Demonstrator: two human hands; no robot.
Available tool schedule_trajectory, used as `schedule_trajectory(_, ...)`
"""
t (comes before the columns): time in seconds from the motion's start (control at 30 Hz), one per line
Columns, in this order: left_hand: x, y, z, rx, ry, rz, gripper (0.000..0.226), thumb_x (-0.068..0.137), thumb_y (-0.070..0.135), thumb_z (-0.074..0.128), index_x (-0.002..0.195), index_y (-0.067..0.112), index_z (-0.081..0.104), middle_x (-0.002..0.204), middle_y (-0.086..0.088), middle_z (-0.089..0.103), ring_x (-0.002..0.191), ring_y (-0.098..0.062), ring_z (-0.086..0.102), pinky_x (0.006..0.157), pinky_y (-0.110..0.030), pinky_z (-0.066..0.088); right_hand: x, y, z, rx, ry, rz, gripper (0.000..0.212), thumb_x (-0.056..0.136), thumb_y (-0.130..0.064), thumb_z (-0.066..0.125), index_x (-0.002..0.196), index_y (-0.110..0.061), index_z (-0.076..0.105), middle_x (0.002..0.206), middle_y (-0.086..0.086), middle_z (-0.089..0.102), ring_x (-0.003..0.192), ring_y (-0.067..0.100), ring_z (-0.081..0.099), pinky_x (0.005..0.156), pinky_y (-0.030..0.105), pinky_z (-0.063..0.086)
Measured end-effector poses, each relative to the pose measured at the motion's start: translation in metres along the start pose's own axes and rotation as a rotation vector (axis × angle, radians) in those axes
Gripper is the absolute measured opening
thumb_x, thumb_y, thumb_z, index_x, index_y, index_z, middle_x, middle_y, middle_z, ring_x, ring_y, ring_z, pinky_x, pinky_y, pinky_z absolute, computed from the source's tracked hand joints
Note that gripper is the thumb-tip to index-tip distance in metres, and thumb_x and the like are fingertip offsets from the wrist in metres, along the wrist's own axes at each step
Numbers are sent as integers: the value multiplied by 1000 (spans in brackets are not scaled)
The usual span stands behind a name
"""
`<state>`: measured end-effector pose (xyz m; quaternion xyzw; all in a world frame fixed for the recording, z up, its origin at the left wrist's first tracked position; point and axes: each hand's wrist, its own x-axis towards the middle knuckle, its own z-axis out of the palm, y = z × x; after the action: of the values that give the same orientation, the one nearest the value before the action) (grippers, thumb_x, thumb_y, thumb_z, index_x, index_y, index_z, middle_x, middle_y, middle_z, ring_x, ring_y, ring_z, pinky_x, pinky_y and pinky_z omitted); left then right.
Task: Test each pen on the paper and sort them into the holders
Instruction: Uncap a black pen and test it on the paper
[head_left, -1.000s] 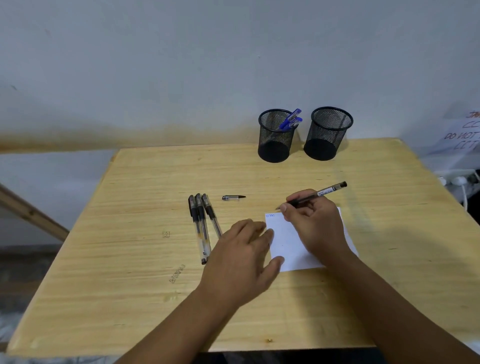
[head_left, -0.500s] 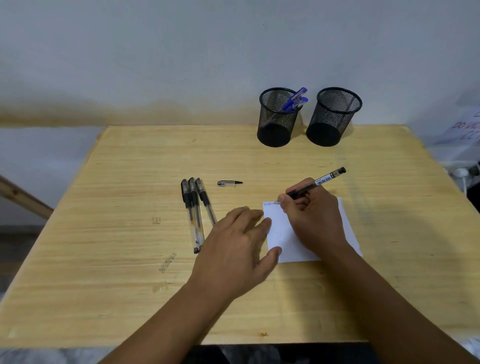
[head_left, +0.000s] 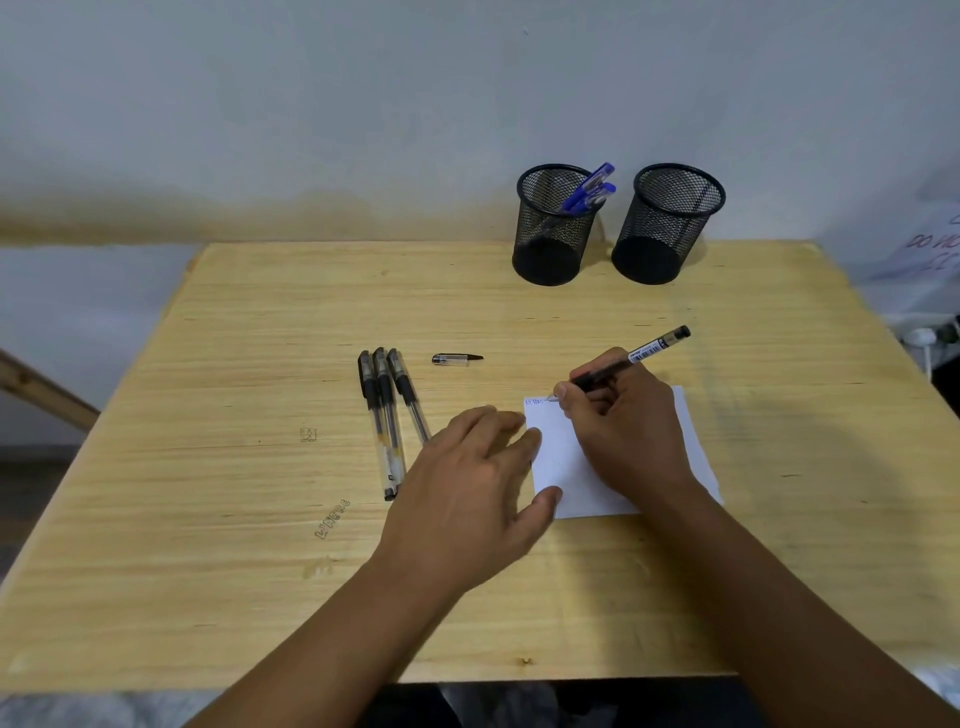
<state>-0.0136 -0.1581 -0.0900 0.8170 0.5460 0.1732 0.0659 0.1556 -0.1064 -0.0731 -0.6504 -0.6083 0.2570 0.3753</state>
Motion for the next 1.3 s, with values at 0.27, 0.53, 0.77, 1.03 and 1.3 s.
schedule_trajectory(0.27,0,1,-1,-13,-2,-9,50,87,56,51,124,23,63,129,1,60,127,-19,46,99,-37,45,-1,2,-1,-18,-4,-56,8,88,-20,69,86,-15,63,65,-13,66,68,-4,63,58,8,43)
schedule_trajectory(0.53,0,1,-2,-23,16,-3,51,86,57,52,122,23,64,129,2,60,125,-17,47,98,-34,45,0,4,-9,257,48,0,9,86,-12,72,87,-13,63,76,3,73,73,17,73,73,40,60)
schedule_trajectory(0.77,8,6,-14,-37,-44,-67,49,78,61,55,116,33,65,130,12,58,123,-10,46,100,-32,34,3,-2,-26,552,35,139,19,84,-2,73,99,-5,62,81,3,75,78,18,74,74,29,60)
schedule_trajectory(1.03,31,-4,-36,-163,8,-137,42,86,57,50,113,30,68,115,15,66,113,-10,55,94,-28,43,-9,-7,-45,609,77,164,10,85,-4,71,93,-9,68,81,2,76,83,16,74,79,29,60)
schedule_trajectory(1.3,78,-46,-48,142,-132,-304,40,94,34,50,133,31,57,133,4,56,116,-28,47,92,-37,39,-26,-4,-64,726,87,228,8,85,-5,72,91,-11,71,83,8,77,84,24,75,86,39,58)
